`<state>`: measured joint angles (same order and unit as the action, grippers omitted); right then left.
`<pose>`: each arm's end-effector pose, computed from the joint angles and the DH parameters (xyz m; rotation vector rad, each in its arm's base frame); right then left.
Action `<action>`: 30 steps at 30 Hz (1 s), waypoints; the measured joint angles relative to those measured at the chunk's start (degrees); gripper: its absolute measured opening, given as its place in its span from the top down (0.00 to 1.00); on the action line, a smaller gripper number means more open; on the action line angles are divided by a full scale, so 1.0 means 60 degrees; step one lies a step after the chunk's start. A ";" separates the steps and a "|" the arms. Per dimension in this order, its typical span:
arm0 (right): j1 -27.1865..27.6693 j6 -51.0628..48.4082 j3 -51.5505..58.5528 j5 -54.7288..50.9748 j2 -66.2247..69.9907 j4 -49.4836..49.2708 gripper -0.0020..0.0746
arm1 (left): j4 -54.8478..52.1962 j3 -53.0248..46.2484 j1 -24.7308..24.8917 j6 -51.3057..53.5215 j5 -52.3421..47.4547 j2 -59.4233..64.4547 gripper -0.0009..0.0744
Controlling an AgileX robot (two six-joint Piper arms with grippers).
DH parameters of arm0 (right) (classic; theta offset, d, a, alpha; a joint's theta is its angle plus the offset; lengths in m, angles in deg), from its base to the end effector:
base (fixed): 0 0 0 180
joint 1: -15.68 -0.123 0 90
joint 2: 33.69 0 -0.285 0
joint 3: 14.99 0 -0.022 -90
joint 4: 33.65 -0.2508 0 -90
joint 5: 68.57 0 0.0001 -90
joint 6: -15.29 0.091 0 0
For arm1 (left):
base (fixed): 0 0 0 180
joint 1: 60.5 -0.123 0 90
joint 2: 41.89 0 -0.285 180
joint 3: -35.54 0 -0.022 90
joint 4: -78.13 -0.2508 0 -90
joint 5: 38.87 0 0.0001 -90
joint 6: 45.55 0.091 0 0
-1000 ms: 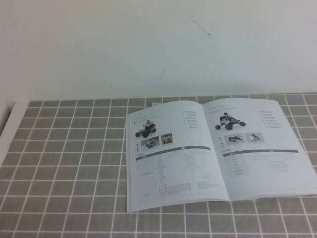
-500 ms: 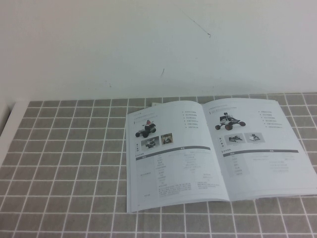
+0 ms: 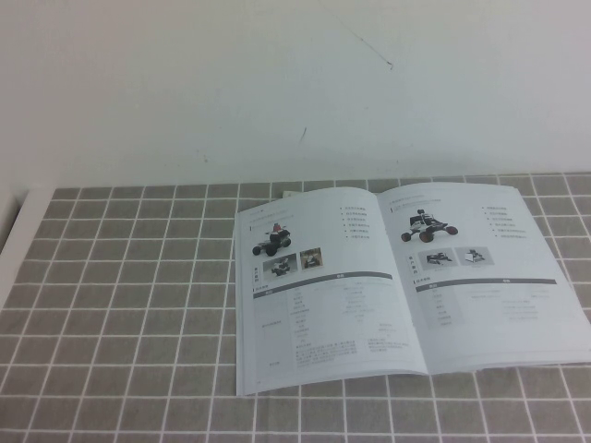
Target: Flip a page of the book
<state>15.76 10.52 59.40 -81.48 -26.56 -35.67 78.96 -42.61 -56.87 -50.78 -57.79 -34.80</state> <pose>0.0527 0.0006 0.2100 -0.0451 1.6475 -0.0319 0.0534 -0.0038 0.1786 -0.0345 1.8193 -0.1234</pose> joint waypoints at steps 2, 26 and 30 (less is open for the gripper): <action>0.0000 -0.0024 0.0432 0.0017 0.0000 0.0235 0.98 | 0.0000 0.0000 0.0000 0.0000 0.0000 0.0000 0.99; -0.0060 -0.1308 0.0675 -0.1167 0.0000 0.0613 0.98 | 0.0000 0.0000 0.0000 0.0040 -0.0021 0.0000 0.99; -0.0060 -0.1308 0.0659 -0.1167 0.0000 0.0613 0.98 | 0.0000 0.0000 0.0000 0.0040 -0.0021 0.0000 0.99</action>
<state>15.40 2.68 63.35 -88.48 -26.56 -31.99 78.96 -42.61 -56.87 -50.54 -57.91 -34.80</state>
